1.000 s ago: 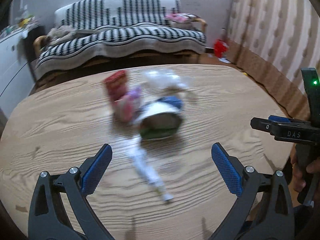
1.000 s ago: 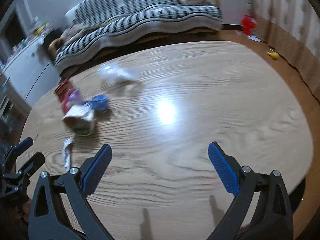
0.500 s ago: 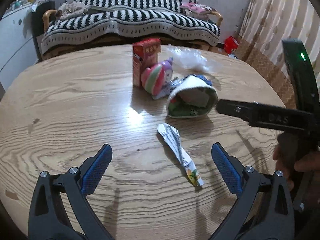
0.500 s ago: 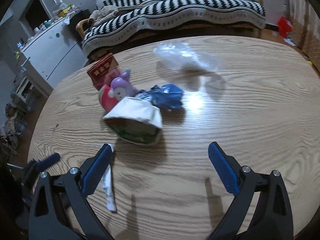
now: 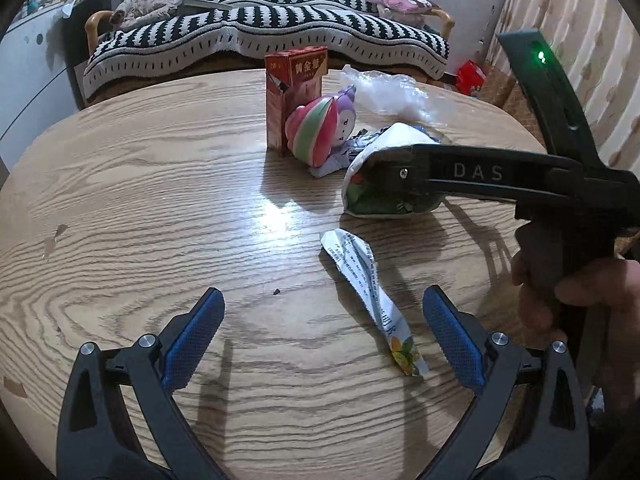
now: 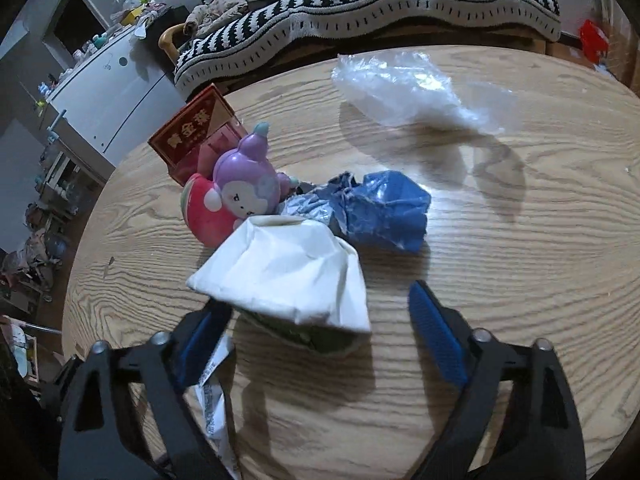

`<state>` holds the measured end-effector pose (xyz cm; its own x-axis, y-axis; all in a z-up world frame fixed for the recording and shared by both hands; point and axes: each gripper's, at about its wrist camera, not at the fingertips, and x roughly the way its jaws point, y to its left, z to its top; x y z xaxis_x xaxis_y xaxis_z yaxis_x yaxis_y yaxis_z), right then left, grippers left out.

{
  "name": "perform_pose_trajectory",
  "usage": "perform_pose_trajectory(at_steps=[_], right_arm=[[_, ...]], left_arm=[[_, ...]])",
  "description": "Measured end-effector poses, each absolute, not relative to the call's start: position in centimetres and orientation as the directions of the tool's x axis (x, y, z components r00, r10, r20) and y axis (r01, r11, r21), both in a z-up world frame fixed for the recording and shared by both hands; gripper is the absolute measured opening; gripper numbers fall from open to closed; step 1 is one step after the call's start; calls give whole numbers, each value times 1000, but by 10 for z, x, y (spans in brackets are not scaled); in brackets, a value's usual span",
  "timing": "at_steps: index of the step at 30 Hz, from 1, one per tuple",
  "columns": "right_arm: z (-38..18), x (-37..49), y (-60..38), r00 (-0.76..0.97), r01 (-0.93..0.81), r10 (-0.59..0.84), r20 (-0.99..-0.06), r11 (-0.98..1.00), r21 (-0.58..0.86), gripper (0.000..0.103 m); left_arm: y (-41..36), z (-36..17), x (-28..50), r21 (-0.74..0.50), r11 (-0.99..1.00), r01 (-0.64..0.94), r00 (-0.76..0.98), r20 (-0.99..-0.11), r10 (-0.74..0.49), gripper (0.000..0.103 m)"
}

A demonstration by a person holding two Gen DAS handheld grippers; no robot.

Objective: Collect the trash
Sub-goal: 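Grasp the white tissue-wrapped item with the right tool while the left tool grasps the white strip wrapper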

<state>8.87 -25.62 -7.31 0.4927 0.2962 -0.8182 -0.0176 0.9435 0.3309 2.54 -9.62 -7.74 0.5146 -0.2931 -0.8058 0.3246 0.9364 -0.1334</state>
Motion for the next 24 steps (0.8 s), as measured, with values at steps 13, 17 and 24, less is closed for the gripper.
perform_pose_trajectory(at_steps=[13,17,24], right_arm=[[-52,75,-251,530,-75,298,-794,949,306,45],[-47,68,-263,539,-55,284,-793,951,303,45],[-33,45,-303,571,-7,246,-783,956,294,45]], left_arm=[[-119,-87,27,-87,934,347,516,-814,-267,96],[-128,-95,29,-62,941,331,496,-837,-230,72],[-133,-87,26,-64,941,331,478,-849,-226,12]])
